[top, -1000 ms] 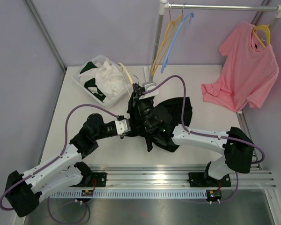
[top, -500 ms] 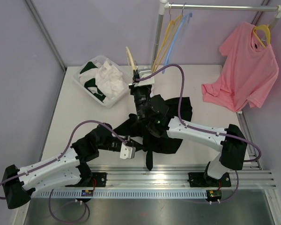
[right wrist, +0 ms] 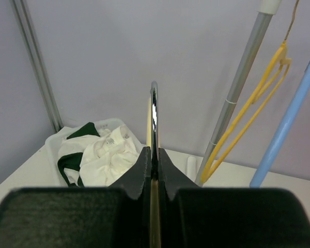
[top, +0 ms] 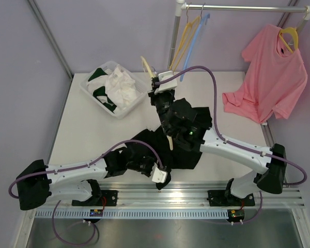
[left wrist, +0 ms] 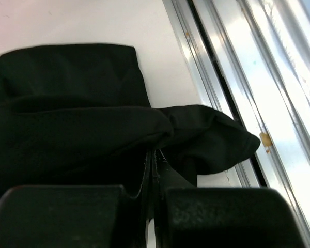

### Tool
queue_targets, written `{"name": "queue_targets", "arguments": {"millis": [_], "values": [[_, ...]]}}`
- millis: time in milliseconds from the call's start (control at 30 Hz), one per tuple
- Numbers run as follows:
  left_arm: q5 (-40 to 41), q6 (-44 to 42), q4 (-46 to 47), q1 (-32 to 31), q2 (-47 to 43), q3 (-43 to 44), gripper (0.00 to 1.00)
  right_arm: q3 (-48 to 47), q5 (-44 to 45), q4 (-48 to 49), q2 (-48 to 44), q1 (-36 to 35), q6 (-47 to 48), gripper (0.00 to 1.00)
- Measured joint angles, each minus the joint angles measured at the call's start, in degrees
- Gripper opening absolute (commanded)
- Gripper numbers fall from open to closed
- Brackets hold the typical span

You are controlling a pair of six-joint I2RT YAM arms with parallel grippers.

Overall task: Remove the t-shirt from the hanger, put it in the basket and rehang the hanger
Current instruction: Place the tshirt into the basket

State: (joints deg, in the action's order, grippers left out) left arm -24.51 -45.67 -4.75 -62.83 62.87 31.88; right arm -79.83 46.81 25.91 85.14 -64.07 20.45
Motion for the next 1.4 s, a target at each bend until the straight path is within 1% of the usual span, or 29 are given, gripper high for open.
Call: {"name": "queue_targets", "arguments": {"millis": [133,267,333,367,400,433,467,567,600,667,700,733,933,1067,1133,1167,1200,1233,1267,1300,1333,1367,1400], "values": [[2.2,-1.0,-0.3,-0.1,1.0,0.0,0.01,0.8,-1.5,-3.8,-5.3,0.0,-1.8,0.0],[3.8,-1.2,0.2,-0.2,0.2,0.0,0.13,1.4,-2.3,-7.4,-9.4,0.0,-3.5,0.0],[5.3,-1.2,1.1,-0.2,-0.3,0.0,0.25,2.4,-3.1,-9.2,-11.5,0.0,-4.5,0.0],[6.1,-1.1,1.9,-0.2,-0.3,0.0,0.35,3.1,-3.5,-10.1,-12.4,0.0,-4.9,0.0],[6.8,-0.9,2.4,-0.2,-0.3,0.0,0.4,3.7,-3.8,-11.0,-13.2,0.0,-5.3,0.0],[7.6,-0.6,3.0,-0.2,-0.3,0.0,0.48,4.5,-4.3,-11.9,-14.3,0.0,-5.6,0.0],[8.4,-0.3,3.8,-0.2,-0.1,0.0,0.62,5.3,-4.5,-12.7,-15.4,0.0,-5.9,0.0],[10.5,1.2,5.4,-0.3,1.6,0.5,0.68,7.7,-4.6,-14.8,-19.2,-0.1,-6.4,0.0],[11.0,1.8,5.3,-0.3,3.1,1.4,0.74,8.3,-4.5,-15.5,-20.5,-0.1,-6.6,0.0],[12.0,2.7,4.9,-0.3,7.1,3.7,0.83,9.6,-4.5,-16.2,-23.0,0.0,-6.8,0.0],[12.2,3.2,4.5,-0.3,9.0,4.9,0.98,10.1,-4.5,-16.7,-24.3,-0.1,-6.9,0.0],[12.3,3.5,4.4,-0.2,10.4,5.7,0.99,10.5,-4.5,-17.0,-25.3,-0.1,-7.0,0.0],[12.3,4.8,3.9,-0.3,14.0,6.9,0.99,11.5,-4.6,-20.5,-30.9,-0.1,-8.3,0.0],[12.3,5.1,0.8,-0.3,18.1,10.1,0.99,11.7,-4.7,-22.2,-32.2,-0.1,-8.9,0.0],[12.4,5.2,-1.6,-0.3,21.2,12.7,0.94,12.0,-4.8,-22.5,-32.2,-0.1,-9.0,0.0],[12.7,5.5,-2.9,-0.2,23.2,14.3,0.83,12.1,-4.9,-22.8,-32.2,-0.1,-9.1,0.0],[13.0,5.9,-3.5,-0.2,25.0,15.8,0.76,12.2,-4.9,-23.0,-32.2,-0.1,-9.2,0.0],[13.3,6.2,-4.2,-0.1,26.4,16.9,0.65,12.3,-5.0,-23.2,-32.2,-0.1,-9.3,0.0],[13.4,6.6,-4.8,0.1,27.5,17.7,0.43,12.4,-5.0,-23.4,-32.2,-0.1,-9.3,0.0],[13.6,7.1,-5.3,0.2,28.2,18.0,0.31,12.4,-5.0,-23.7,-32.2,0.0,-9.4,0.0],[13.8,7.4,-5.7,0.3,28.4,18.1,0.24,12.5,-5.0,-23.8,-32.2,-0.1,-9.4,0.0],[14.1,7.5,-6.3,0.5,28.4,18.1,0.12,12.7,-5.0,-23.8,-32.3,-0.1,-9.4,0.0],[14.3,7.8,-6.3,0.7,28.4,18.1,0.08,12.9,-5.0,-23.8,-32.4,-0.1,-9.4,0.0]]}}
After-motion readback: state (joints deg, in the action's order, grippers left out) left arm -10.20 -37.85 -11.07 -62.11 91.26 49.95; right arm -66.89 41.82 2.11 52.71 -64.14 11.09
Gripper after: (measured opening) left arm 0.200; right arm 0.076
